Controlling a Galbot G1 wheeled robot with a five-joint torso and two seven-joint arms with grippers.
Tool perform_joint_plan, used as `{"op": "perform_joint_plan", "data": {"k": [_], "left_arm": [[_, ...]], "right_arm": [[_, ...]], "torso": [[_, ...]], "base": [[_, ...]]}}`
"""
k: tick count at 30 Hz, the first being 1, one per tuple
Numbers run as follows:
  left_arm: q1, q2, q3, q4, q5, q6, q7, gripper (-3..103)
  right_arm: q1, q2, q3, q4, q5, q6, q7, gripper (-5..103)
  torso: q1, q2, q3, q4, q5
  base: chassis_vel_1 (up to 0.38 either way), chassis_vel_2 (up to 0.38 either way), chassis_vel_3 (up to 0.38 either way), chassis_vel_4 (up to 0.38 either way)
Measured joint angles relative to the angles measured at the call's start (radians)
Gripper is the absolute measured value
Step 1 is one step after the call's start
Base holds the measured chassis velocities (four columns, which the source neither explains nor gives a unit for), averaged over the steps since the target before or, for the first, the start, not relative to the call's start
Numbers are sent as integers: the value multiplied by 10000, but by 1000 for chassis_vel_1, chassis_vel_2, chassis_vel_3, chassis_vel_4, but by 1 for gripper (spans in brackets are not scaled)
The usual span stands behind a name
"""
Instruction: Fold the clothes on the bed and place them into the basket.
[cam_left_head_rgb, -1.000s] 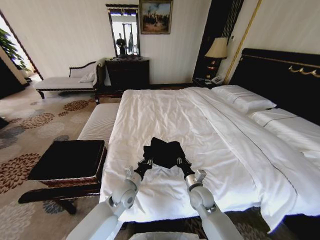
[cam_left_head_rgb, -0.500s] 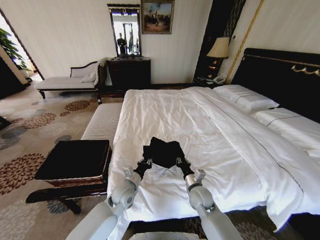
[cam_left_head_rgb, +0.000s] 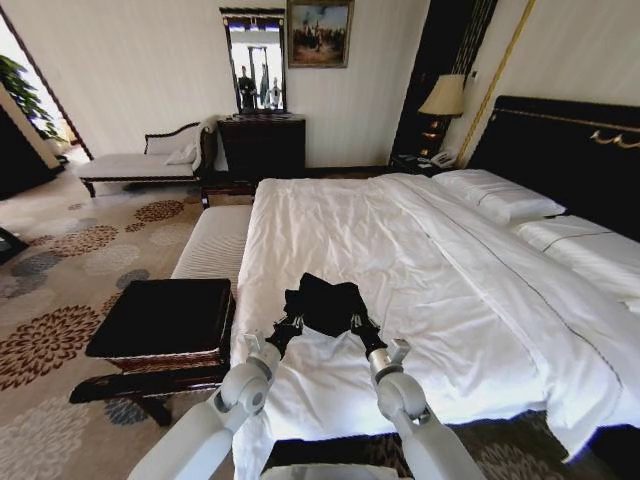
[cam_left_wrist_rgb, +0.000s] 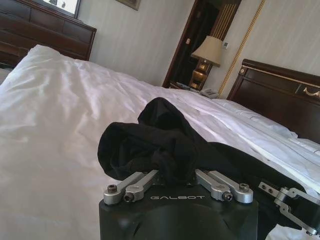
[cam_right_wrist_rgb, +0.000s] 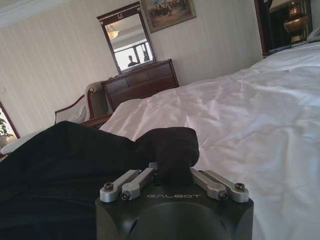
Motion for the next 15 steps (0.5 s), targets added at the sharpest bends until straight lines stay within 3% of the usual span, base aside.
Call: {"op": "perform_joint_plan", "data": {"k": [15], "left_arm": [[263, 6, -176, -150, -40, -21, 18, 9]], "right_arm": [[-59, 116, -69, -32, -60, -7, 22, 10]], "torso": [[0, 0, 0, 0, 0]], "base": [[76, 75, -65, -73]]}}
